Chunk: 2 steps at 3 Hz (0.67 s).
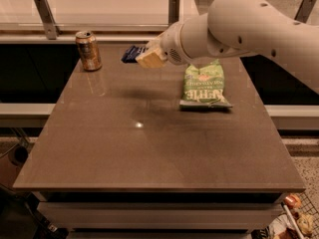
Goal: Move rxbar blueberry near orange can
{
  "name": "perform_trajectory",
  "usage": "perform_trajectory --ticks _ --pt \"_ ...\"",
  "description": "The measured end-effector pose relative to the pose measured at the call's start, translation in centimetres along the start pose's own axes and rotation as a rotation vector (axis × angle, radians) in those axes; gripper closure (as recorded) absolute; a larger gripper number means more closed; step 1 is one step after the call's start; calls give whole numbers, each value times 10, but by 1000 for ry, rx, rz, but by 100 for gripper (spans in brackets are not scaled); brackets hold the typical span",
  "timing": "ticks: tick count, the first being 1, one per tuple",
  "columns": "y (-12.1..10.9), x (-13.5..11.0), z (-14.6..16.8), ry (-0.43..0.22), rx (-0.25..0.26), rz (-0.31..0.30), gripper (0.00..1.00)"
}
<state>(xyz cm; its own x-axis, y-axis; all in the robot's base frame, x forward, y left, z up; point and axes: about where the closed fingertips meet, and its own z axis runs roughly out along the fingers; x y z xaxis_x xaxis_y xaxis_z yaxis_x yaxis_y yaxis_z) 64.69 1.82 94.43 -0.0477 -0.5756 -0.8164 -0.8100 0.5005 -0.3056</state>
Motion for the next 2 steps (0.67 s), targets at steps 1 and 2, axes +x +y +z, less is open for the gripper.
perform_trajectory --ticks 1,2 --pt "-16 -16 39 10 -14 -51 100" --pt "-23 -25 79 10 -46 -78 100"
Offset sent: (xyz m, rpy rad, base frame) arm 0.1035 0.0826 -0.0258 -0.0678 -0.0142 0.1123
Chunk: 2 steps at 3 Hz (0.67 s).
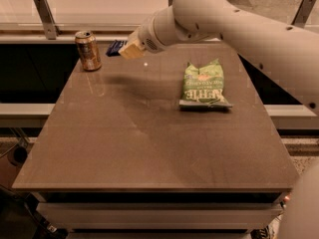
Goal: Move rxbar blueberry near orange can
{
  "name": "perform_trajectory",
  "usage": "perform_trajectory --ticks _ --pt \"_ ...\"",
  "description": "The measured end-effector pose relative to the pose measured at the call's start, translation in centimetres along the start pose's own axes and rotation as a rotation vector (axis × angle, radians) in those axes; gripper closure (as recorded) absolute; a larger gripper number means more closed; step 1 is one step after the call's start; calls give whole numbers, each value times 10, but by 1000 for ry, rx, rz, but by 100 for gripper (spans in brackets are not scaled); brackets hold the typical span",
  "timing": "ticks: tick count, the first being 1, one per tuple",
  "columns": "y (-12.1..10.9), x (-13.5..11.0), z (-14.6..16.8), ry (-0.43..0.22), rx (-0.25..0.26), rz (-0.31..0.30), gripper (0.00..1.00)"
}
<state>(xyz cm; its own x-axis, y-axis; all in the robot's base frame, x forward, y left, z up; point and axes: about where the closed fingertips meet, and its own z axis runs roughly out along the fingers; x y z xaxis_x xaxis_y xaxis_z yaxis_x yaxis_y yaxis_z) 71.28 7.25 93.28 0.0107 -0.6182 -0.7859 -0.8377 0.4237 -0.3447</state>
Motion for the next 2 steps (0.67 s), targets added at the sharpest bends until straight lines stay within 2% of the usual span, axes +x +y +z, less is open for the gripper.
perform_trajectory --ticks 2 --pt "-1 9 65 -8 -79 25 100"
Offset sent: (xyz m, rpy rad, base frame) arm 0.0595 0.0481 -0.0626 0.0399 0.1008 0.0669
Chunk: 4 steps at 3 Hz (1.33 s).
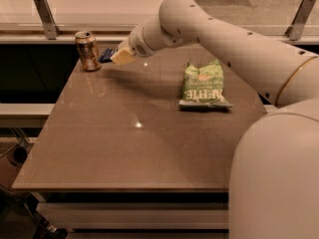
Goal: Move rxbar blueberry near orange can
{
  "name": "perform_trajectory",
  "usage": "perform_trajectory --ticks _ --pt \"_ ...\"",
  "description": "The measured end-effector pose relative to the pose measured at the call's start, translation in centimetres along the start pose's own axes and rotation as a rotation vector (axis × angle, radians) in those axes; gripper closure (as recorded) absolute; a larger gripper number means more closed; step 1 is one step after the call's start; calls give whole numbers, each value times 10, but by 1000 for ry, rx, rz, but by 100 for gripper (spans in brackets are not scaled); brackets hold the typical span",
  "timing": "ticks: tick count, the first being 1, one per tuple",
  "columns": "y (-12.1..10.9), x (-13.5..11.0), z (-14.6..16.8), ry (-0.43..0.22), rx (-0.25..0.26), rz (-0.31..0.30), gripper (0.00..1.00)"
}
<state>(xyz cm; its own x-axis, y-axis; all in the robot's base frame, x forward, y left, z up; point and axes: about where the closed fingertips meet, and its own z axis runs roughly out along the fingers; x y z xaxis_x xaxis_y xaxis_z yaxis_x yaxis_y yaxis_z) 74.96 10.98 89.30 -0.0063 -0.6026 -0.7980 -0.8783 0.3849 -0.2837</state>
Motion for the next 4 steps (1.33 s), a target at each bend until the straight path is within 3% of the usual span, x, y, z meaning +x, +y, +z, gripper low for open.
perform_trajectory --ticks 1,4 --pt "1 0 2 0 -2 0 82" --pt "6 -1 8 0 -14 -2 12"
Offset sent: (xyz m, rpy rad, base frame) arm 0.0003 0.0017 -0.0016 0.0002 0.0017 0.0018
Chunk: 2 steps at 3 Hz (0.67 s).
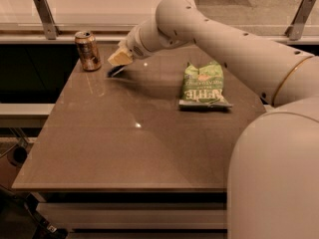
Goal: Move rxbar blueberry near orange can
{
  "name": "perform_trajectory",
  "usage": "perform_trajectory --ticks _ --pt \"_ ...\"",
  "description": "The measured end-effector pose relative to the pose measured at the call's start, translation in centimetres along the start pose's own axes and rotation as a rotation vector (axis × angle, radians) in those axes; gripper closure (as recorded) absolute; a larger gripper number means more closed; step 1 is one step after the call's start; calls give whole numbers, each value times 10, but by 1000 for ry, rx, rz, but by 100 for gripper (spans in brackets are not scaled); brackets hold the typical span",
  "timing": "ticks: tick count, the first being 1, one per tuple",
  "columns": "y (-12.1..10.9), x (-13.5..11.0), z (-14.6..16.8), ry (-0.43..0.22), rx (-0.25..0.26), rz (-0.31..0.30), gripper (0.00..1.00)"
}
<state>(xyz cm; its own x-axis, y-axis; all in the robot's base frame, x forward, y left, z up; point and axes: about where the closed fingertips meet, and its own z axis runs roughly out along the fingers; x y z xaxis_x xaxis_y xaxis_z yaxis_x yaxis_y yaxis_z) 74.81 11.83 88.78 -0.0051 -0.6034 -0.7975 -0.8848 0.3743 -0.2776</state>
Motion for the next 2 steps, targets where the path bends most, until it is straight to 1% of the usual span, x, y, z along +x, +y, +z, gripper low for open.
perform_trajectory --ticks 1,2 --pt "2 0 2 0 -3 -1 0" --pt "2 0 2 0 -3 -1 0"
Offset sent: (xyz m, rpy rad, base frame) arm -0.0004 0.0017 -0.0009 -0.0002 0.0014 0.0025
